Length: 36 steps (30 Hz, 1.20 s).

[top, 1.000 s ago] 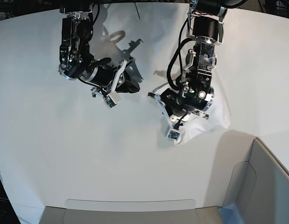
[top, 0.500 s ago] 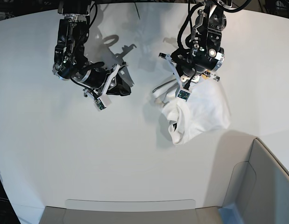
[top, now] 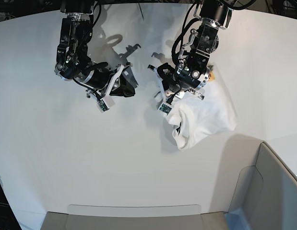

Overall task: Layout the t-shirt on the table in an organized manner, then fold the t-shirt properly
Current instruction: 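Grasp the folded shirt edge with the left gripper, right gripper releasing, then drag the folded shirt with the left gripper toward the table corner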

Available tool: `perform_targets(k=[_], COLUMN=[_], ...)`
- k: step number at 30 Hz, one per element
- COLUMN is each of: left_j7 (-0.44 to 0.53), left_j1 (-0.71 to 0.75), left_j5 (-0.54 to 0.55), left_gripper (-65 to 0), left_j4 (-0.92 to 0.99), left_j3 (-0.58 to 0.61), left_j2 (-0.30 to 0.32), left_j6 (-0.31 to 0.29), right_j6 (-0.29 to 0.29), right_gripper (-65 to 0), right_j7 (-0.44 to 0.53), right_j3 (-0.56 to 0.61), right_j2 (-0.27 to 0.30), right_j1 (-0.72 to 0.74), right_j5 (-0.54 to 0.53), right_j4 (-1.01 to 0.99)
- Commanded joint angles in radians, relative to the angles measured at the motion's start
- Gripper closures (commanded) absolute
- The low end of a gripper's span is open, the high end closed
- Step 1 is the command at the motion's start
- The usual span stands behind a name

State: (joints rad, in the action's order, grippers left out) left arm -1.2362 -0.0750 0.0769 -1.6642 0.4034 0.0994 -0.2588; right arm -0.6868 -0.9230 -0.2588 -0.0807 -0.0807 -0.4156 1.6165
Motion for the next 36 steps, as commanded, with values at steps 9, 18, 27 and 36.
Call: perform_targets(k=[9, 18, 27, 36], left_j7=[0.155, 0.284, 0.375, 0.378], left_j1=[-0.2, -0.254, -0.332, -0.36], left_j5=[0.005, 0.002, -0.001, 0.001], left_gripper=[0.0, 0.0, 0.0, 0.0], left_j4=[0.289, 0.47, 0.597, 0.629], left_j3=[0.001, -0.202, -0.315, -0.317], left_j2=[-0.011, -0.008, -0.002, 0.023], left_j6=[-0.001, -0.001, -0.001, 0.003], right_j6=[-0.011, -0.011, -0.011, -0.011], right_gripper=[0.0, 0.0, 0.0, 0.0], right_j7=[-0.024, -0.055, -0.055, -0.055], right_j3=[-0.086, -0.115, -0.11, -0.107], right_j2=[-0.004, -0.003, -0.006, -0.008], right_j1=[-0.026, -0.035, -0.049, -0.066], right_j5=[-0.026, -0.026, -0.026, -0.024], right_j4=[0.029, 0.061, 0.074, 0.115])
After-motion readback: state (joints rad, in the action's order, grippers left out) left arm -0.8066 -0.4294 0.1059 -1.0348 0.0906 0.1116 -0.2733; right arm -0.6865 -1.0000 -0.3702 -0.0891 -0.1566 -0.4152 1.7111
